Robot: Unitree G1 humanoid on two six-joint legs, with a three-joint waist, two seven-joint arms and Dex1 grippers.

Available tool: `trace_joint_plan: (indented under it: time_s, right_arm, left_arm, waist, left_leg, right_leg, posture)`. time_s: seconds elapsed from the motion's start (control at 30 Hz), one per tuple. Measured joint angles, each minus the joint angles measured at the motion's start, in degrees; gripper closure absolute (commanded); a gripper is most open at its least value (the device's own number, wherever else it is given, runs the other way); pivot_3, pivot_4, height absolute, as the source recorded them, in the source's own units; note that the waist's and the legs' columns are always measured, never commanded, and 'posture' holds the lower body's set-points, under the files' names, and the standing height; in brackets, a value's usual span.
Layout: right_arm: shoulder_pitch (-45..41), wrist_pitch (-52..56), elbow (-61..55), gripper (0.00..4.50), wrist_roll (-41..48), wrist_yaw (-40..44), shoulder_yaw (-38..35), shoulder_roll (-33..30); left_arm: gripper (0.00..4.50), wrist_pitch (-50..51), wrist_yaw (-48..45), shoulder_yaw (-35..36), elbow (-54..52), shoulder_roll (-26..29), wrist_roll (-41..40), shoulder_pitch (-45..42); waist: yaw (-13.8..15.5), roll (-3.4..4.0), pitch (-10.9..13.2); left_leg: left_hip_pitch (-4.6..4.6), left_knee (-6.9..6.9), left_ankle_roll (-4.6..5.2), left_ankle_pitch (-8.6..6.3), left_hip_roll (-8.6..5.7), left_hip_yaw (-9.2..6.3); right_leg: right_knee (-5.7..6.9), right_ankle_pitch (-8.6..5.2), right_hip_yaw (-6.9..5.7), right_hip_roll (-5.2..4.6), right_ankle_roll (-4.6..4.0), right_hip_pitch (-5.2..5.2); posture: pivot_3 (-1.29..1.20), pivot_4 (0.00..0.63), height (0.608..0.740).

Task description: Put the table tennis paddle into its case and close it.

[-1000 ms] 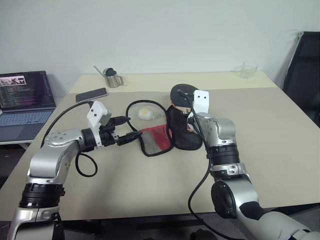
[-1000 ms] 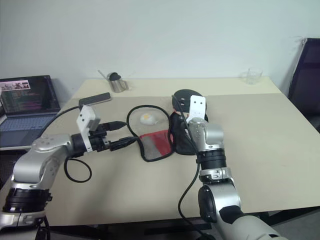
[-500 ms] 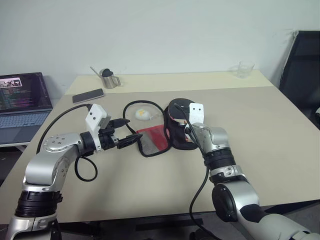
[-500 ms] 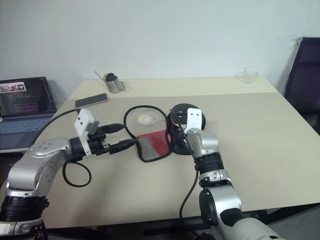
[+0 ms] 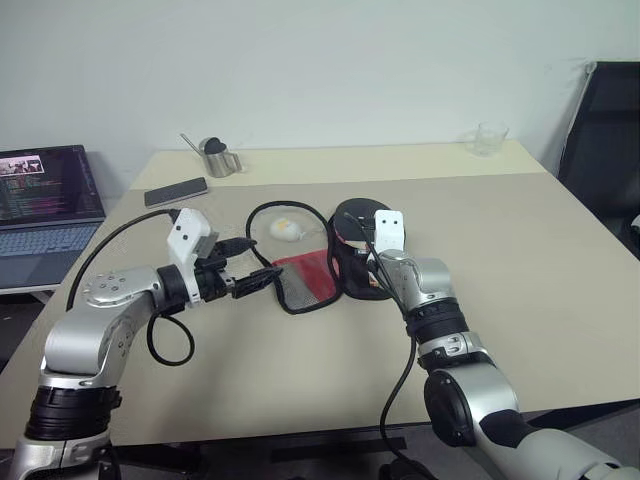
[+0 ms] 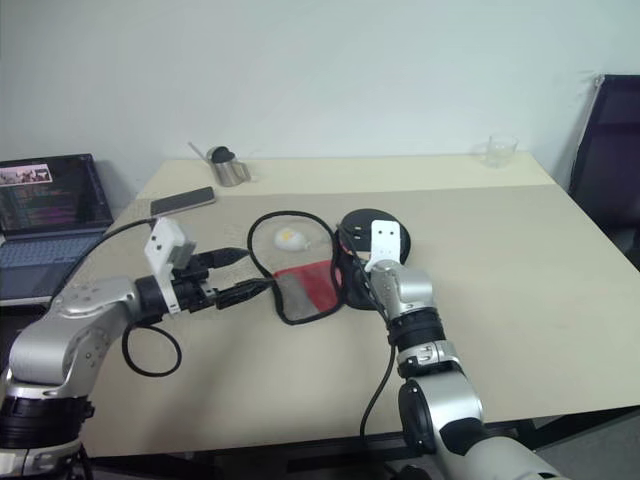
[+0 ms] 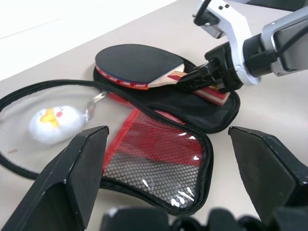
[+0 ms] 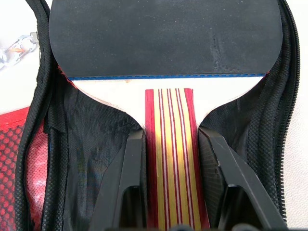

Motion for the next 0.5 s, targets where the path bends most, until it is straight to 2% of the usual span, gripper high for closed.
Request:
trace_joint_plan:
  time_s: [0.5]
  right_arm:
    - [4.2, 7.4, -9.7, 3.41, 0.0, -1.0, 1.9, -0.5]
  left_arm:
    - [0.13, 0.1, 0.6, -0.1, -1.0, 0.3, -0.1, -0.1]
  waist:
    - [0.0, 0.0, 0.0]
  left_leg:
    - [0.0, 0.0, 0.0, 0.0, 0.0, 0.01]
  right_leg:
    - [0.01, 0.0, 0.01, 0.0, 0.0, 0.0]
  posture:
    - [0.0, 0.15, 0.74]
